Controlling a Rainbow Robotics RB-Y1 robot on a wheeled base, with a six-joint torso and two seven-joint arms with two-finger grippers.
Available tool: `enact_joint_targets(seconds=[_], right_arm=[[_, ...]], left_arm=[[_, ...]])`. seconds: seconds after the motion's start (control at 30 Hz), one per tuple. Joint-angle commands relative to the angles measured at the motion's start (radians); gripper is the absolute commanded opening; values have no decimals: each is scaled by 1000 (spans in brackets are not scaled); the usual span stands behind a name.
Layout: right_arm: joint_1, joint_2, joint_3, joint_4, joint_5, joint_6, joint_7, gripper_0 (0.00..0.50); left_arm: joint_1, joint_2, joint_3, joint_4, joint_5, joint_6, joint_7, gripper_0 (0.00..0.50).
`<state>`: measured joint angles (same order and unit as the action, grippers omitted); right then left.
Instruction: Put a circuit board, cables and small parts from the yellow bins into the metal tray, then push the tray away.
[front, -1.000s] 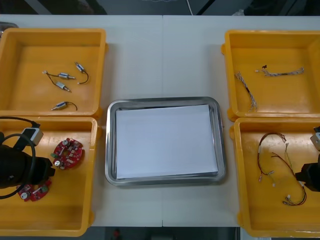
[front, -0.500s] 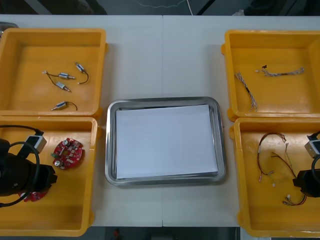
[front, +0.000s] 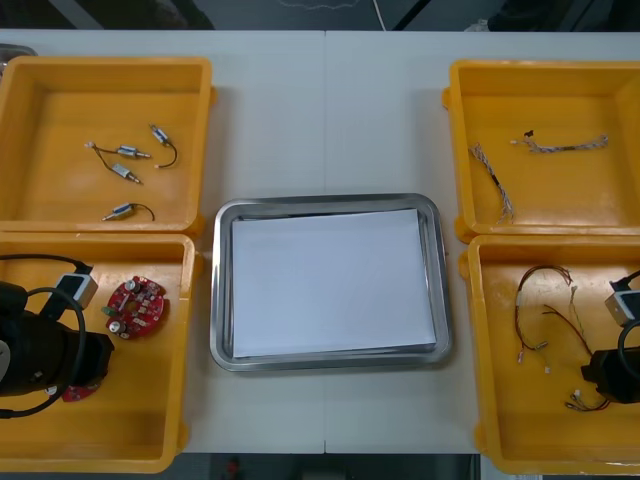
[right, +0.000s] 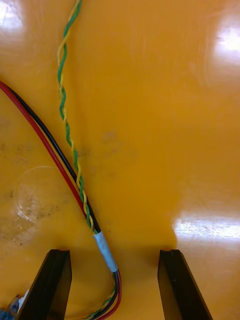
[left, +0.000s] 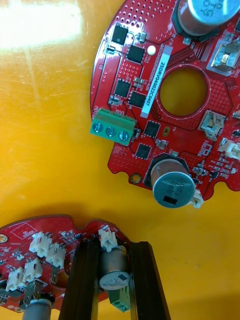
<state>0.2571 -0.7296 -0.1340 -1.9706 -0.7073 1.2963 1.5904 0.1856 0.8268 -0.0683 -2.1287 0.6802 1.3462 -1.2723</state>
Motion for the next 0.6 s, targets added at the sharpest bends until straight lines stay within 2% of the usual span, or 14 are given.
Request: enact_joint_targets(seconds=[0.03, 0.33, 0.37, 0.4, 0.43, 0.47, 0.5, 0.53, 0.6], right_arm=[[41, 7, 10, 10, -4, -45, 25, 500], [44, 24, 24, 24, -6, -71, 26, 500], [44, 24, 24, 24, -8, -71, 23, 476], [44, 27, 24, 24, -9, -69, 20, 312], [44, 29, 24, 24, -11, -66, 19, 172], [44, 29, 24, 24, -12, -65, 17, 95], [44, 29, 24, 24, -14, -65, 16, 61], [45, 30, 24, 24, -15, -65, 14, 0], [44, 29, 24, 24, -20, -63, 13, 0]], left_arm=[[35, 6, -10, -4, -14, -12, -150, 0], [25, 11, 45, -13, 15, 16, -173, 0], [23, 12, 50, -13, 16, 21, -173, 0], [17, 12, 59, -16, 21, 37, -176, 0], [12, 11, 67, -22, 22, 50, -177, 0], [8, 12, 79, -31, 25, 70, -177, 0], [5, 12, 85, -37, 27, 80, -177, 0], [-2, 11, 97, -50, 32, 105, -177, 0], [-14, 12, 122, -77, 41, 154, -173, 0]])
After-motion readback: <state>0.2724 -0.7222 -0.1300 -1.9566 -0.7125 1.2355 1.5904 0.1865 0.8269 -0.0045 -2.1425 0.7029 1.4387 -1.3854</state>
